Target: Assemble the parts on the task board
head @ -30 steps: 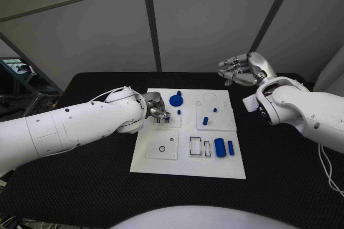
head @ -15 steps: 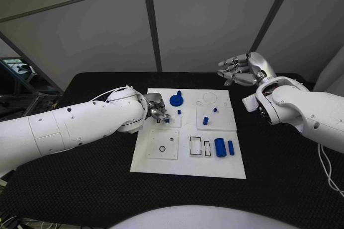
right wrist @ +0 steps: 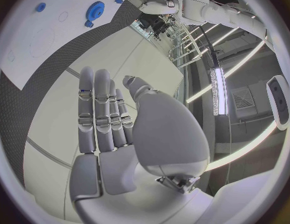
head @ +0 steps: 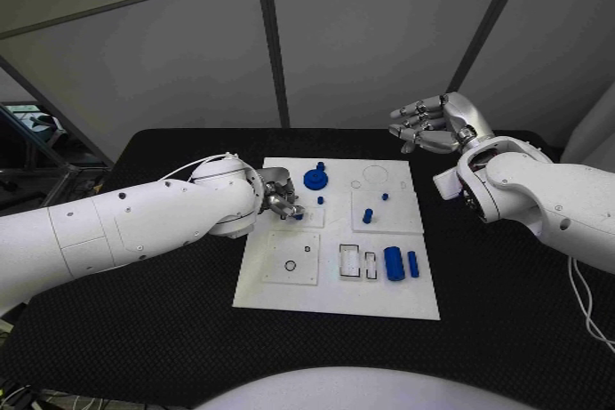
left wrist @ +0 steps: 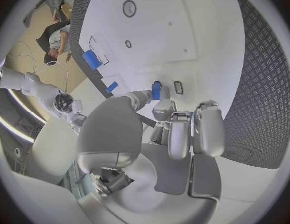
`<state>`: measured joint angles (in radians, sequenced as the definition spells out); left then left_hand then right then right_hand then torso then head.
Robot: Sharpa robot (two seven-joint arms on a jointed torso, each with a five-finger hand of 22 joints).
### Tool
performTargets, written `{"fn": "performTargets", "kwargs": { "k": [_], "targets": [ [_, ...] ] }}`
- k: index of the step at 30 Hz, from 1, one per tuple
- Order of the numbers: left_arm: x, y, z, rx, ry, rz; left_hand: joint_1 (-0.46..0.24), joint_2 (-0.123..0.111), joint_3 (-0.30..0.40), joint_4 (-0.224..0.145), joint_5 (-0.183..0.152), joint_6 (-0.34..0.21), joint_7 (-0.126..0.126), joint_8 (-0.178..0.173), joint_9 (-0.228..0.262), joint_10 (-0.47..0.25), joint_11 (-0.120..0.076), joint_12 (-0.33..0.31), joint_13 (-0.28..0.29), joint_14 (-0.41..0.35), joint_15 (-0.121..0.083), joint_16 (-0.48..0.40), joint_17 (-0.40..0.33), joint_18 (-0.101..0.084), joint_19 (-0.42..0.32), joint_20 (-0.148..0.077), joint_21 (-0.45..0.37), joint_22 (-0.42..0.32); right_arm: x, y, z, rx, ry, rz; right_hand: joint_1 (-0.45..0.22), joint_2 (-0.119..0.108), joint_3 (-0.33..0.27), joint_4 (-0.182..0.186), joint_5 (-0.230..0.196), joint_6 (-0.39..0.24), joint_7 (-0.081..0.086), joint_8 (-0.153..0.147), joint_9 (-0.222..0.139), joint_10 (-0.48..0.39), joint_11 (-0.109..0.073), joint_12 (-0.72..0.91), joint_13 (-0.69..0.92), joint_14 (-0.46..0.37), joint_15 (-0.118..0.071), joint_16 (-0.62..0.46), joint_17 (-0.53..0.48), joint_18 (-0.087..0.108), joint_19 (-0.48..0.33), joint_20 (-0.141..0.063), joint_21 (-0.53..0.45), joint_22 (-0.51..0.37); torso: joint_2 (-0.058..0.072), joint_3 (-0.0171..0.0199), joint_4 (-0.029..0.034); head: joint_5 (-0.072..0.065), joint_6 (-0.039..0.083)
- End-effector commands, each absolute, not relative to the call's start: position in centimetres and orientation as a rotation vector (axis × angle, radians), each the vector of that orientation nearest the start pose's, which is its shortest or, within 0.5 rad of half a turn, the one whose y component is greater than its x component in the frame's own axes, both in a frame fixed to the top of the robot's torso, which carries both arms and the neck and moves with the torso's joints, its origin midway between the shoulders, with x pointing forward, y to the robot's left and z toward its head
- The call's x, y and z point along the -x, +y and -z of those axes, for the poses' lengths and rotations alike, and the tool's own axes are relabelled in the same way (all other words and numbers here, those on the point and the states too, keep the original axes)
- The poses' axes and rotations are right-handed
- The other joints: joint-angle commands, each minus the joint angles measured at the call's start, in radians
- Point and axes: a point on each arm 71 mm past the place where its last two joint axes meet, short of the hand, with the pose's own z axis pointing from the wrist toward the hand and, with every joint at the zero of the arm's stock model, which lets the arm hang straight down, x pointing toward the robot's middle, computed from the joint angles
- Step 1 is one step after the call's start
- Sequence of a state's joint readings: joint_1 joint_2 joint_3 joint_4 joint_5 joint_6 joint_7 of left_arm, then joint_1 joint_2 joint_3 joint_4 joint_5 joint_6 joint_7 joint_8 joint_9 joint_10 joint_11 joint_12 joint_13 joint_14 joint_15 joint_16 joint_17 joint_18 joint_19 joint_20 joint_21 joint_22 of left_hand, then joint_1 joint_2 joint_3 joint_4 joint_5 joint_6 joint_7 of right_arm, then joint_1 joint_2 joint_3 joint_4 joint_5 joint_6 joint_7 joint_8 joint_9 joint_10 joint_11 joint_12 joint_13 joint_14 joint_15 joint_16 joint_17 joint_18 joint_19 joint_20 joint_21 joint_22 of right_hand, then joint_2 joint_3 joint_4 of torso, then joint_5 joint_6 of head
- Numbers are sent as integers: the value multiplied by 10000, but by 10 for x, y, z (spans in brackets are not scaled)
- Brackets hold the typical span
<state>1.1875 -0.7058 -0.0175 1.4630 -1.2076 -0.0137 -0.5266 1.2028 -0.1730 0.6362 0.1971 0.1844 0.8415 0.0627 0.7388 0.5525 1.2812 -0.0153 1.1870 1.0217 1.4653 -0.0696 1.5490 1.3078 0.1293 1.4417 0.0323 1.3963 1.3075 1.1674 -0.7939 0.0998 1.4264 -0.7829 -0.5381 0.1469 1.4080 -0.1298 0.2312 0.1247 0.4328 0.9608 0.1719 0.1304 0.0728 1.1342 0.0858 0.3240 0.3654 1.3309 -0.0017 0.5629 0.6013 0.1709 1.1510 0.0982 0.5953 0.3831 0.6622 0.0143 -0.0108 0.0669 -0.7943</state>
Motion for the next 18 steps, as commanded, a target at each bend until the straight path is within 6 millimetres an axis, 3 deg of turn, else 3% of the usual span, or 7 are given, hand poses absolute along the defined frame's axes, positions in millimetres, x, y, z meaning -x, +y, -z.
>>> {"fn": "performTargets", "kwargs": {
  "k": [1, 11, 18],
  "targets": [
    [-490, 166, 220, 1143, 21740, 4059, -4, 111, 1581, -1526, 34, 30, -65, 69, 13, 63, -37, -17, -12, 947, -74, -40, 2268, -712, 56, 22, 10, 206, -519, -217, 143, -5127, 13770, -10471, -142, -1, -25, 61, 74, -61, 2, 64, -5, -91, 1, 37, -15, 4, 62, -50, -10, 108, -15, 65, -73, -17, 7, 1, -6, 17, -1],
    [-491, 166, 221, 1089, 21821, 4033, -144, 46, 1546, -1539, 7, 70, -87, 89, 42, 101, -46, -12, -7, 955, -75, -20, 2296, -718, 69, 19, 21, 233, -519, -217, 144, -5147, 13796, -10457, -212, 11, -34, 112, 114, -80, 6, 74, -3, -113, 9, 58, -35, 1, 71, -69, -4, 109, -8, 78, -119, -46, 8, 1, -4, 15, -16],
    [-491, 165, 222, 1022, 21919, 4004, -649, -15, 1019, -1400, -48, 269, -246, 71, 106, 227, -157, 50, 62, 965, -150, 2, 2324, -721, 87, -42, 13, 275, -520, -217, 144, -5160, 13825, -10450, -242, 17, -39, 136, 125, -86, 7, 79, -2, -120, 11, 67, -42, 2, 75, -76, -1, 110, -2, 83, -136, -58, 2, 2, -3, 21, -41]
  ]
}}
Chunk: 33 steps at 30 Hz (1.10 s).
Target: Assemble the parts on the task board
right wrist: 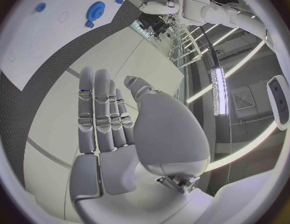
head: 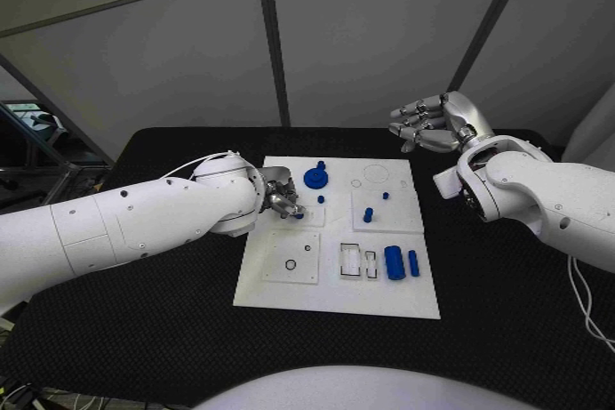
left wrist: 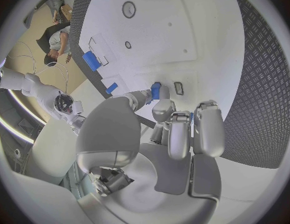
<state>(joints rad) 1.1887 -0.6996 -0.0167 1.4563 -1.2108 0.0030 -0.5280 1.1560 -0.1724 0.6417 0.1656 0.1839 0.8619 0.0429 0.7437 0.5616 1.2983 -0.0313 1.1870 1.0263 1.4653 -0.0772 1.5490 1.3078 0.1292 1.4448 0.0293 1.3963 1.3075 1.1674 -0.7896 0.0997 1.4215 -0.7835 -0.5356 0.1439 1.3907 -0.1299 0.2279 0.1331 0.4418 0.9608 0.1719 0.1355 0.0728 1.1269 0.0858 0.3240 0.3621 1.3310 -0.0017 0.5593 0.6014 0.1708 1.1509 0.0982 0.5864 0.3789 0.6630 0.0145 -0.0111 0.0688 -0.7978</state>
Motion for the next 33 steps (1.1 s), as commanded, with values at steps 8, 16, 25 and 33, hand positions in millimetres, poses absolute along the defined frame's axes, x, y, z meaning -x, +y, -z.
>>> {"fn": "performTargets", "kwargs": {
  "k": [8, 16, 25, 33],
  "targets": [
    [-493, 164, 224, 1009, 22009, 3962, -516, 7, 212, -860, -63, 298, -111, -97, 25, 100, -46, 121, 112, 975, -125, 26, 2357, -734, 94, -64, 26, 348, -520, -217, 144, -5174, 13830, -10430, -95, 19, -12, 71, 50, -92, 7, 35, -1, -55, 13, 78, -16, 3, 77, -46, 2, 112, 5, 87, -66, -29, -13, 11, -7, -4, -9],
    [-496, 162, 225, 1014, 22038, 3944, -772, 70, -277, -601, -59, 443, -131, -166, 54, 149, -63, 183, 197, 985, -144, 50, 2389, -754, 147, -84, 69, 441, -520, -218, 144, -5191, 13831, -10406, -118, 20, -16, 88, 63, -94, 7, 41, 1, -59, 13, 88, -22, 5, 79, -50, 5, 113, 12, 90, -80, -39, 1, 15, -9, -18, 13],
    [-497, 159, 225, 1035, 22103, 3980, -1040, 155, -658, -318, -53, 535, -139, -235, 82, 190, -69, 232, 259, 994, -150, 72, 2419, -775, 201, -91, 124, 542, -520, -217, 144, -5195, 13843, -10410, -131, 24, -17, 100, 75, -96, 6, 45, 1, -63, 13, 95, -26, 7, 80, -53, 7, 113, 17, 93, -91, -46, 3, 5, -6, -36, -5],
    [-497, 160, 227, 965, 22237, 3909, -1366, 183, -1262, 22, -62, 637, -138, -308, 139, 197, -67, 230, 243, 994, -151, 72, 2418, -784, 230, -95, 138, 599, -520, -218, 144, -5199, 13848, -10402, -131, 24, -17, 100, 75, -96, 6, 45, 1, -63, 13, 95, -26, 7, 80, -53, 7, 113, 17, 93, -91, -46, 1, 3, -1, -61, -33]
  ]
}}
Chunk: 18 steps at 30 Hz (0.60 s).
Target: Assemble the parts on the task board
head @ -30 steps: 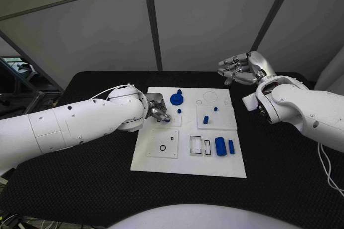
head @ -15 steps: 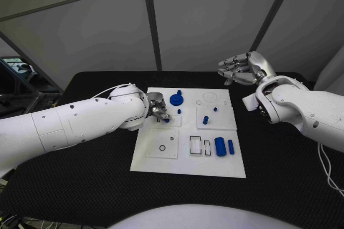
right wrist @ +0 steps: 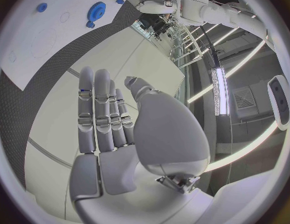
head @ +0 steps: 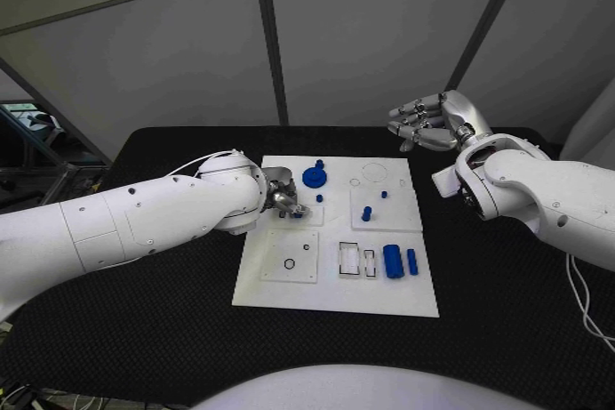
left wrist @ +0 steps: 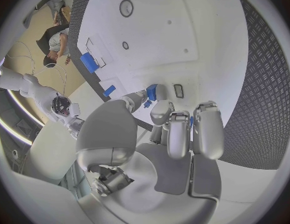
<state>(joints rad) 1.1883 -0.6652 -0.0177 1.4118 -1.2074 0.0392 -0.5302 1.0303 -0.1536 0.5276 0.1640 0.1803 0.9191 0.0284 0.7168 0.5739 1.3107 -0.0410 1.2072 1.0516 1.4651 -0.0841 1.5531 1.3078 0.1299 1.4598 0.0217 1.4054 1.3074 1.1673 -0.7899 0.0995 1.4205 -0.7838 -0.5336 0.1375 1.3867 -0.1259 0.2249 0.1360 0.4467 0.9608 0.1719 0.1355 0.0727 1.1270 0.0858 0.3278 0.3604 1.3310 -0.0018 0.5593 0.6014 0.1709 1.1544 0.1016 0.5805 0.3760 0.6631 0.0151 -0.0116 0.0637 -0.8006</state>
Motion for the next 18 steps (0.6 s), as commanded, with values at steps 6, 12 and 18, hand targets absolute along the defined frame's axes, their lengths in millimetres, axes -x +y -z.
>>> {"fn": "performTargets", "kwargs": {
  "k": [6, 12, 18],
  "targets": [
    [-498, 161, 227, 983, 22249, 3871, -232, 62, -502, 220, -29, 101, 17, -87, 52, 75, 39, 30, -7, 995, -76, 31, 2417, -793, 87, -16, 42, 618, -520, -217, 145, -5198, 13850, -10406, -98, -16, 12, 77, 33, -98, 6, 46, 2, -66, 12, 59, -11, 7, 81, -55, 7, 113, -16, 59, -37, -20, -1, -11, 9, -14, -16],
    [-499, 162, 227, 1084, 22141, 3885, -519, 78, -1176, 561, -41, 145, 40, -145, 98, 74, 59, 37, -2, 993, -58, 28, 2410, -793, 88, -3, 26, 630, -520, -217, 145, -5196, 13851, -10408, -117, -16, 8, 91, 48, -105, 7, 49, 2, -74, 14, 66, -18, 7, 83, -61, 9, 114, -10, 62, -51, -30, -8, -11, 12, -19, -12],
    [-499, 165, 225, 1252, 21937, 3948, -670, 32, -2128, 949, -34, 153, 29, -229, 153, 54, 56, 30, -7, 988, -63, 17, 2395, -787, 84, -6, -5, 635, -520, -218, 145, -5192, 13854, -10406, -123, -18, 7, 96, 54, -111, 7, 50, 2, -82, 15, 68, -21, 4, 84, -65, 10, 114, -9, 63, -59, -35, -6, -23, 15, -36, 20]
  ]
}}
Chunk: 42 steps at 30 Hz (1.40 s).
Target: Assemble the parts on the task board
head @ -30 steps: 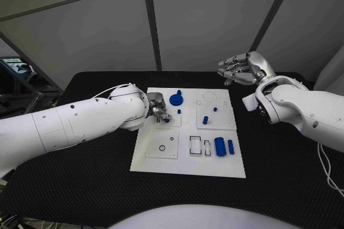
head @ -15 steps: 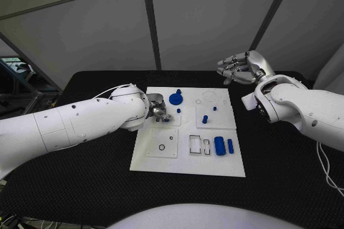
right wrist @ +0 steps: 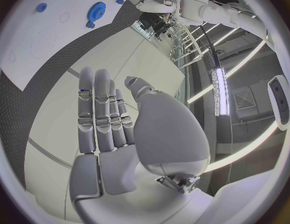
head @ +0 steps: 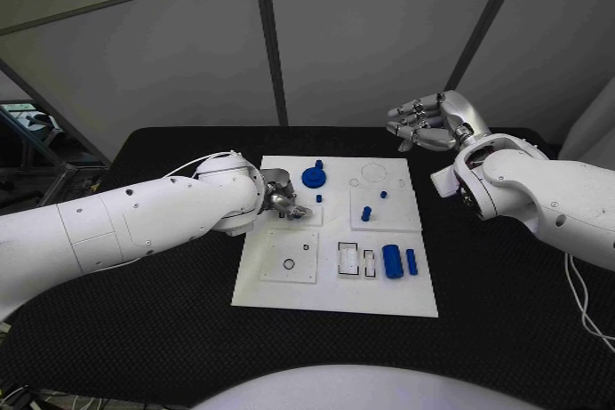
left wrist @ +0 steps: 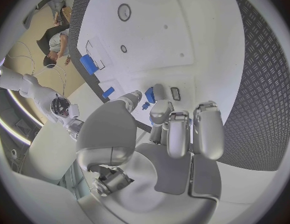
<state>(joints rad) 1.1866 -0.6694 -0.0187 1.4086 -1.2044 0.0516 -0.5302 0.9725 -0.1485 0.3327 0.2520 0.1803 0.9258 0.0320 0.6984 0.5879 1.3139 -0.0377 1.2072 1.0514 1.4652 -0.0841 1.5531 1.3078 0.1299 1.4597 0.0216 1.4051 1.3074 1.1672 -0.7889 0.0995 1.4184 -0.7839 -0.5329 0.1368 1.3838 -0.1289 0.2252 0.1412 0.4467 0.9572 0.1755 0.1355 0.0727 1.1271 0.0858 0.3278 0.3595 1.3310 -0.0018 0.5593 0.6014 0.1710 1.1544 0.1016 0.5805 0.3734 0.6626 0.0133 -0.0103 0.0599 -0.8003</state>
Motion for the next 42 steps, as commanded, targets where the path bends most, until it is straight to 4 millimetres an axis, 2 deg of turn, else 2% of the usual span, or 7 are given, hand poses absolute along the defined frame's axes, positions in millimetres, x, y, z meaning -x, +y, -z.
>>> {"fn": "performTargets", "kwargs": {
  "k": [1, 8, 11, 20, 27, 35, 42],
  "targets": [
    [-498, 165, 224, 1278, 21902, 3964, -57, 0, -328, 122, -27, 87, -11, -59, 24, 19, 24, 29, -5, 987, -69, 16, 2392, -786, 85, -6, -8, 637, -520, -218, 145, -5193, 13856, -10404, -94, 12, 4, 43, 54, -74, -29, 50, 2, -82, 15, 68, -13, 4, 84, -65, 10, 113, -9, 63, -59, -9, -2, -5, 3, 19, 24],
    [-502, 166, 211, 1526, 21536, 4234, 17, 83, -1084, 360, -35, 57, 5, -144, 75, -45, 33, -30, -71, 978, -60, -6, 2359, -776, 69, -7, -59, 618, -521, -218, 146, -5225, 13885, -10392, -111, 14, 5, 60, 70, -97, -24, 50, 0, -115, 22, 70, -28, -11, 90, -82, 12, 112, -8, 69, -88, -27, 3, -3, -8, 62, 51],
    [-505, 169, 202, 1756, 21311, 4414, 57, 146, -1418, 373, -164, -59, 55, -228, 85, -236, 74, -227, -319, 937, -30, -97, 2228, -718, -61, 17, -280, 390, -522, -219, 146, -5227, 13907, -10393, -111, 14, 5, 60, 70, -97, -24, 50, 0, -115, 22, 70, -28, -11, 90, -82, 12, 112, -8, 69, -88, -27, -5, 1, -4, 128, 128],
    [-518, 188, 173, 2535, 21151, 4770, 679, 362, -2439, 372, -192, -820, 451, -892, -184, -1195, 425, -984, -1333, 845, 260, -284, 1969, -567, -434, 265, -922, -200, -523, -220, 147, -5246, 13925, -10355, -113, 18, 8, 64, 72, -103, -22, 50, 0, -122, 24, 72, -32, -14, 92, -86, 13, 112, -7, 71, -97, -33, -10, 15, 5, 83, 136],
    [-540, 204, 155, 2586, 21403, 4319, 1255, 617, -2902, 356, -176, -978, 652, -1451, -679, -1427, 608, -1052, -1532, 808, 426, -337, 1891, -527, -518, 426, -1093, -303, -523, -220, 147, -5257, 13935, -10340, -113, 18, 8, 64, 72, -103, -22, 50, 0, -122, 24, 72, -32, -14, 92, -86, 13, 112, -7, 71, -97, -33, -10, 20, -2, 116, 160],
    [-562, 208, 157, 2551, 21735, 3624, 1416, 758, -3035, 365, -172, -902, 673, -1568, -837, -1432, 626, -1008, -1521, 822, 447, -304, 1936, -534, -496, 459, -1072, -256, -523, -218, 148, -5251, 13964, -10371, -109, 22, 13, 63, 73, -107, -22, 52, 0, -128, 23, 75, -36, -16, 92, -90, 14, 113, -5, 72, -104, -38, 20, 13, -23, 149, 189],
    [-573, 207, 163, 2196, 21985, 2878, 1413, 891, -3125, 385, -176, -801, 661, -1584, -905, -1431, 620, -982, -1517, 811, 448, -323, 1906, -521, -517, 466, -1118, -289, -523, -216, 148, -5241, 14016, -10409, -109, 22, 13, 63, 73, -107, -22, 52, 0, -128, 23, 75, -36, -16, 92, -90, 14, 113, -5, 72, -104, -38, 9, 4, 3, 149, 161]
  ]
}}
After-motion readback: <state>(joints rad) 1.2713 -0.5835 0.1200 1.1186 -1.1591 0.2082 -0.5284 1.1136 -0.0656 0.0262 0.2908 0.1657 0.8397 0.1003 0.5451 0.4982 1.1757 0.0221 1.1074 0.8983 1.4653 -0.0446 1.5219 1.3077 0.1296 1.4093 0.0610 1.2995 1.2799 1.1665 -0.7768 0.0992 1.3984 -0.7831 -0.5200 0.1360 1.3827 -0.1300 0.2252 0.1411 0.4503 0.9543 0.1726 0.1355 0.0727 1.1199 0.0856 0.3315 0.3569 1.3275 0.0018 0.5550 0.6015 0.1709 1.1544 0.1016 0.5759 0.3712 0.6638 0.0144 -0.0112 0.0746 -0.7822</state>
